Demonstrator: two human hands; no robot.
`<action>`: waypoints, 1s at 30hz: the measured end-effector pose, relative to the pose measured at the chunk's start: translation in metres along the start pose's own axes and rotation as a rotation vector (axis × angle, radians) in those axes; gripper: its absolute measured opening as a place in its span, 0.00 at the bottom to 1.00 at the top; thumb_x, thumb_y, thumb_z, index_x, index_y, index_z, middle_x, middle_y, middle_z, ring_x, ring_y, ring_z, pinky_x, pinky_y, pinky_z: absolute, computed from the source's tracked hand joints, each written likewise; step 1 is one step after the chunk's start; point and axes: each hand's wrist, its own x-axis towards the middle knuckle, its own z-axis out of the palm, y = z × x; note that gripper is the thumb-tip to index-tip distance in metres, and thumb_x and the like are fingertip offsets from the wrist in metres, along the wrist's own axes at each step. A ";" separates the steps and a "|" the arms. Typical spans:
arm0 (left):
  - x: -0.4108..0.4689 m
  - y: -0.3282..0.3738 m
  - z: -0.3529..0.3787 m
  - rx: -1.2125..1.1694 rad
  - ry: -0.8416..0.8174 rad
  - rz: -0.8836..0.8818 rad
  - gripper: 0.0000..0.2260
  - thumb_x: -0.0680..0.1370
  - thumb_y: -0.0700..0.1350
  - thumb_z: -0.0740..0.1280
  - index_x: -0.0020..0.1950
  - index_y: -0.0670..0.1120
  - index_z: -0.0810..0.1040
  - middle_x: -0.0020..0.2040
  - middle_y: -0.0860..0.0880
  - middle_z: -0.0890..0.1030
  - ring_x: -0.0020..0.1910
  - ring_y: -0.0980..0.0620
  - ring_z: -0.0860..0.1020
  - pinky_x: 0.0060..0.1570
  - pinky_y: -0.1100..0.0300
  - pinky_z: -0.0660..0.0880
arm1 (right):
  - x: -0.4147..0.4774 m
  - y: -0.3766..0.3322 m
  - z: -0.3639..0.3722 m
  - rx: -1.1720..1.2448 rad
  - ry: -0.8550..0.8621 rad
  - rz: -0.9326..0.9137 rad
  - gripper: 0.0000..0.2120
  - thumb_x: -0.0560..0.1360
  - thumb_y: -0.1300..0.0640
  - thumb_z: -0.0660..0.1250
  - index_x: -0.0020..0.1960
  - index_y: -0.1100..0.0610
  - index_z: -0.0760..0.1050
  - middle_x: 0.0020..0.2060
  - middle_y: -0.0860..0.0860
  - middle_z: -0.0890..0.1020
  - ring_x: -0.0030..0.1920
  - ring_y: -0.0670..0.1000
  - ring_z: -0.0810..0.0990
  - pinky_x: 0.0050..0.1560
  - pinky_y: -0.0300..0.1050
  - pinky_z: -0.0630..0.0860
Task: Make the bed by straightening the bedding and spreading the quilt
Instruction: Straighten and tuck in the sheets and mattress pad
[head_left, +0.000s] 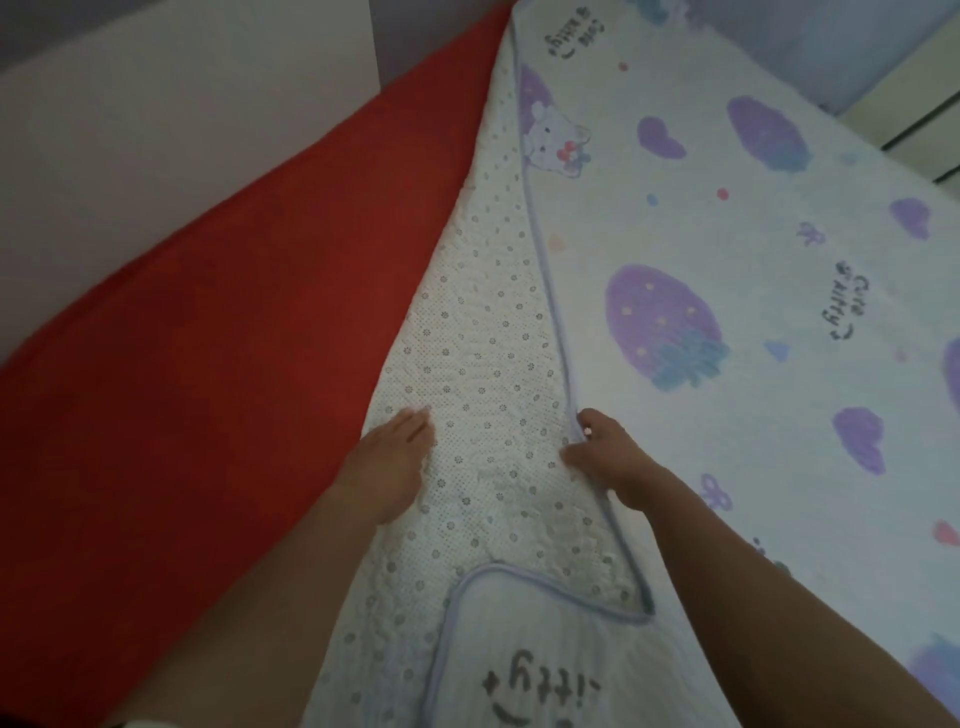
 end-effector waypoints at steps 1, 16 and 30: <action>-0.001 0.001 -0.003 -0.058 0.012 -0.005 0.25 0.81 0.40 0.55 0.78 0.45 0.54 0.79 0.49 0.51 0.77 0.51 0.49 0.75 0.56 0.54 | -0.007 -0.008 -0.001 0.070 -0.065 -0.025 0.10 0.72 0.69 0.64 0.52 0.61 0.70 0.41 0.58 0.75 0.34 0.52 0.73 0.31 0.40 0.67; -0.069 -0.039 -0.040 -0.996 0.272 -0.125 0.15 0.78 0.38 0.64 0.63 0.50 0.78 0.55 0.52 0.82 0.54 0.54 0.80 0.57 0.51 0.76 | -0.056 -0.171 0.075 0.176 -0.474 -0.389 0.23 0.77 0.71 0.59 0.65 0.49 0.66 0.38 0.55 0.68 0.30 0.48 0.70 0.26 0.38 0.68; -0.166 -0.114 -0.040 -1.301 0.407 -0.340 0.18 0.71 0.31 0.65 0.58 0.46 0.78 0.53 0.50 0.81 0.52 0.55 0.79 0.53 0.62 0.74 | -0.067 -0.288 0.189 0.280 -0.447 -0.383 0.15 0.78 0.73 0.55 0.44 0.53 0.62 0.32 0.52 0.62 0.22 0.45 0.63 0.21 0.36 0.63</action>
